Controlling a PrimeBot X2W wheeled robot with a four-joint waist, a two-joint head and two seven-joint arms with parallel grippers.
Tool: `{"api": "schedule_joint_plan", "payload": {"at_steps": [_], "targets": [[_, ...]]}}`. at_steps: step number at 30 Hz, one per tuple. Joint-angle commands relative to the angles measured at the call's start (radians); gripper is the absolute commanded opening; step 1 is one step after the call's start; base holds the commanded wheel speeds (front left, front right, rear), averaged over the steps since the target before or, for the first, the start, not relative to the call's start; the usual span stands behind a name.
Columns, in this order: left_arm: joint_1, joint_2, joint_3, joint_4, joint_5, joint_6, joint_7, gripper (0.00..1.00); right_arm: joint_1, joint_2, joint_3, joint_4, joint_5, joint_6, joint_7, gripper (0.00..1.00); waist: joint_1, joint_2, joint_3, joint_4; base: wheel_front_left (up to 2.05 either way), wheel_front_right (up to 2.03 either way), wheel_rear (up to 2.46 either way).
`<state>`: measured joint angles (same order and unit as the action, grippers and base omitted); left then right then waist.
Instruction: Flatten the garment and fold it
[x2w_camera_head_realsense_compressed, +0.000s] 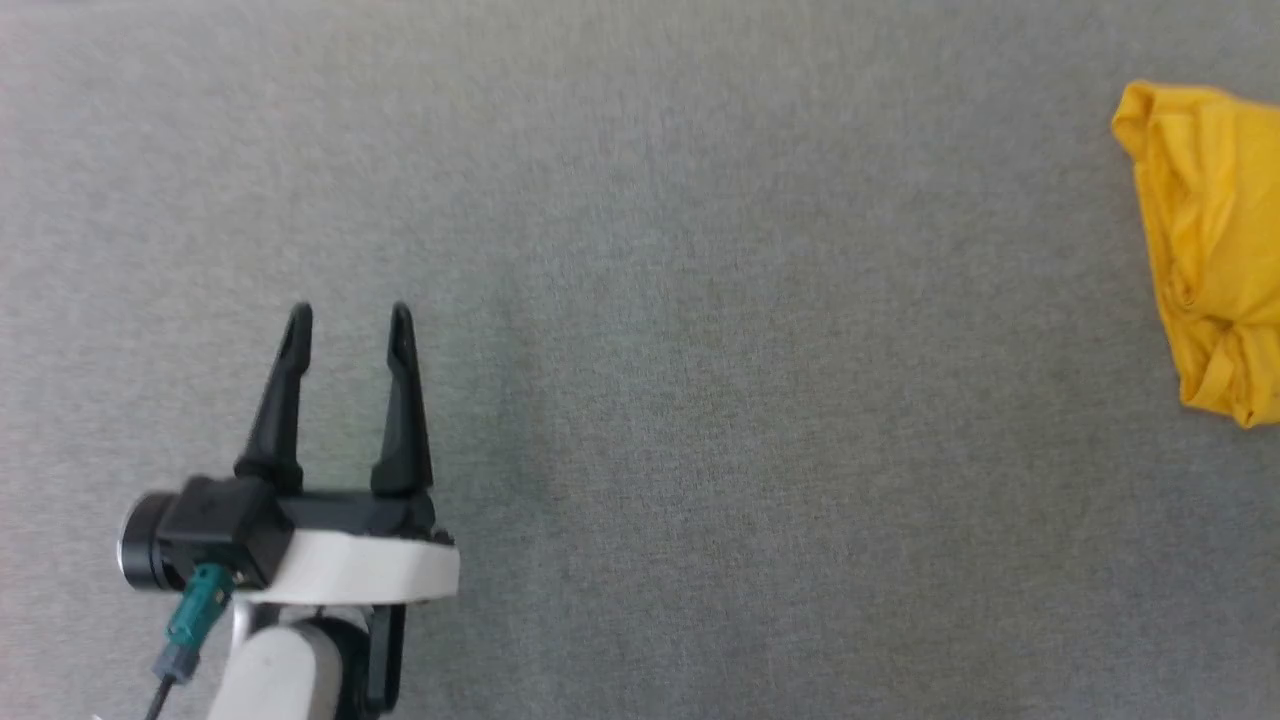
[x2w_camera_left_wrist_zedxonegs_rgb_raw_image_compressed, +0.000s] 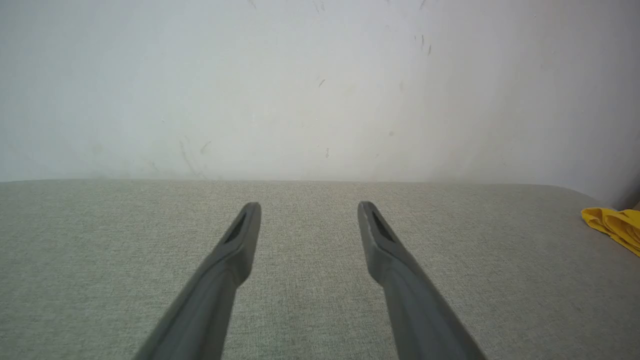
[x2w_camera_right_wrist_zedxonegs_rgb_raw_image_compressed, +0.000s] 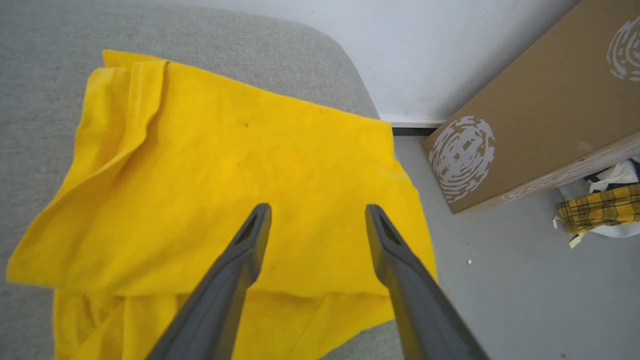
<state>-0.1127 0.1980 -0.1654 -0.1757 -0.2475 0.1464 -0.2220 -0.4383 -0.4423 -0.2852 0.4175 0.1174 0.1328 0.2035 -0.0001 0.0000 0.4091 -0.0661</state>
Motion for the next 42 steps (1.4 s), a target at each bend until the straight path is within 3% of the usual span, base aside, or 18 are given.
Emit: {"api": "schedule_joint_plan", "payload": {"at_steps": [1,12,17,30,42], "targets": [[0.013,-0.002,0.003,0.005,-0.004,0.006,-0.006,1.0,0.019,0.011,-0.003,-0.013,0.009,-0.002,-0.012,1.0,0.0001,0.0,-0.083,0.024,0.0,0.0,0.0],[0.125,-0.015,0.014,0.043,-0.05,0.016,-0.009,1.0,0.292,0.235,0.051,-0.295,0.097,-0.002,-0.18,1.0,0.0001,0.0,-0.256,0.064,0.0,0.0,0.0],[0.154,-0.006,0.008,0.052,-0.05,0.022,0.009,1.0,0.341,0.298,0.096,-0.383,0.051,-0.002,-0.22,1.0,0.0001,0.0,-0.304,0.072,0.0,0.0,0.0],[0.215,0.006,-0.004,0.098,-0.055,0.022,0.008,1.0,0.471,0.381,0.143,-0.486,-0.086,-0.002,-0.242,1.0,0.0001,0.0,-0.425,0.1,0.0,0.0,0.0],[0.282,-0.002,-0.012,0.155,-0.081,0.025,0.004,1.0,0.556,0.392,0.139,-0.4,-0.06,-0.002,-0.263,1.0,0.0001,0.0,-0.446,0.087,0.0,0.0,0.0]]}}
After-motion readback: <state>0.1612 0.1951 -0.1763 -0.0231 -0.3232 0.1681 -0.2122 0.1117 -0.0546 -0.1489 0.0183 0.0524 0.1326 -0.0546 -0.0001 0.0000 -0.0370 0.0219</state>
